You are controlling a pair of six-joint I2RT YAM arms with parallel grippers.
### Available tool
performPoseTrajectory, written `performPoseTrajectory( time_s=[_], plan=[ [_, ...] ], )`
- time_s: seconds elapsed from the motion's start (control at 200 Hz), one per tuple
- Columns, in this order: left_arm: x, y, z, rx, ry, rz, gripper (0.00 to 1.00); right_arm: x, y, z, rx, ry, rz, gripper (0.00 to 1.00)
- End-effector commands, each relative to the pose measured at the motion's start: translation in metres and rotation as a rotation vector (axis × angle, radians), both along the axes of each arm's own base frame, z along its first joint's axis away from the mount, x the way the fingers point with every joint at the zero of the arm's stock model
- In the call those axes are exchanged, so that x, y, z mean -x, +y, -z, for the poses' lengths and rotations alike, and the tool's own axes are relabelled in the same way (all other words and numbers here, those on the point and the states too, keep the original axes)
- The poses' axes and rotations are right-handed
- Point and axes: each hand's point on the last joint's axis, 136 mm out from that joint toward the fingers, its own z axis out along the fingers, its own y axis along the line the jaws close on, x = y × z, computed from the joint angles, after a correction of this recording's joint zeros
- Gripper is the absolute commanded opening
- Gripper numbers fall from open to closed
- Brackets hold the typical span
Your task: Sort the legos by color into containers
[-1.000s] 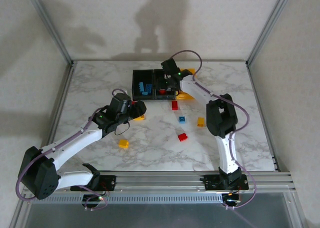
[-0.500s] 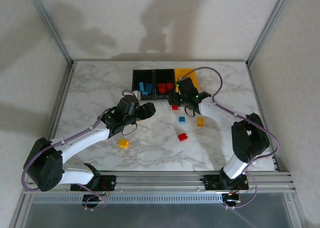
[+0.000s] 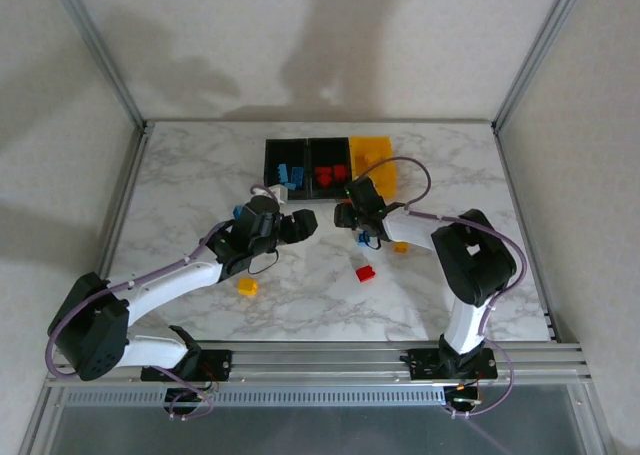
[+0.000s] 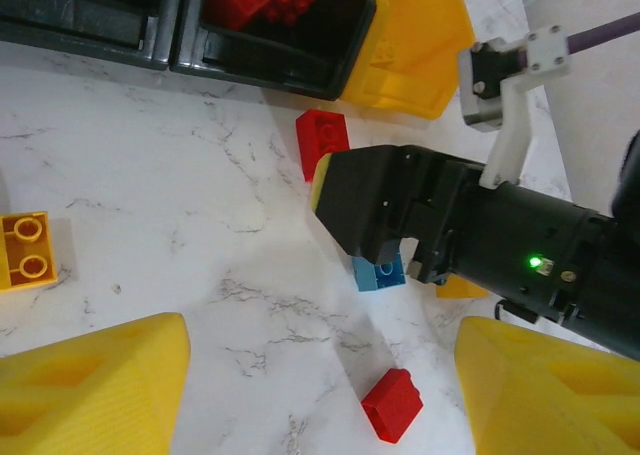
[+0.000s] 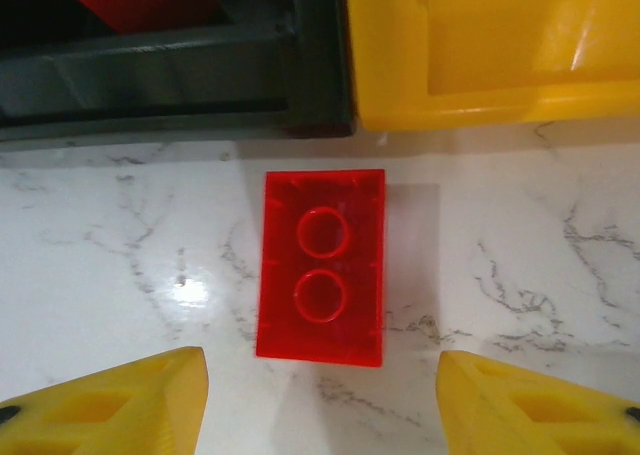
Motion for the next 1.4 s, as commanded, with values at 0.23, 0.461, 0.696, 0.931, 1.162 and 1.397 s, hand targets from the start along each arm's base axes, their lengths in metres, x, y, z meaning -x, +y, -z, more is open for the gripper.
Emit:
performPoseTrajectory(
  time_s=[0.23, 0.461, 0.696, 0.931, 1.162, 1.397],
  plan=[
    [0.002, 0.004, 0.003, -0.029, -0.005, -0.008, 0.70, -0.025, 0.008, 0.010, 0.032, -0.046, 0.035, 0.55],
    [0.003, 0.008, 0.002, -0.036, -0.009, -0.019, 0.70, -0.016, 0.006, 0.012, 0.072, -0.038, 0.018, 0.37],
    [0.002, 0.017, 0.019, -0.060, 0.027, -0.059, 0.70, 0.014, 0.001, -0.015, 0.073, -0.066, -0.019, 0.31],
    [-0.005, 0.033, 0.029, -0.089, 0.102, -0.132, 0.71, 0.032, 0.008, -0.066, 0.021, -0.088, -0.074, 0.32],
    [-0.020, 0.044, 0.022, -0.076, 0.137, -0.180, 0.71, 0.007, 0.031, -0.102, -0.035, -0.060, -0.120, 0.32],
    [-0.032, 0.050, 0.014, -0.087, 0.166, -0.206, 0.71, -0.049, 0.050, -0.104, -0.031, -0.025, -0.098, 0.33]
  ],
)
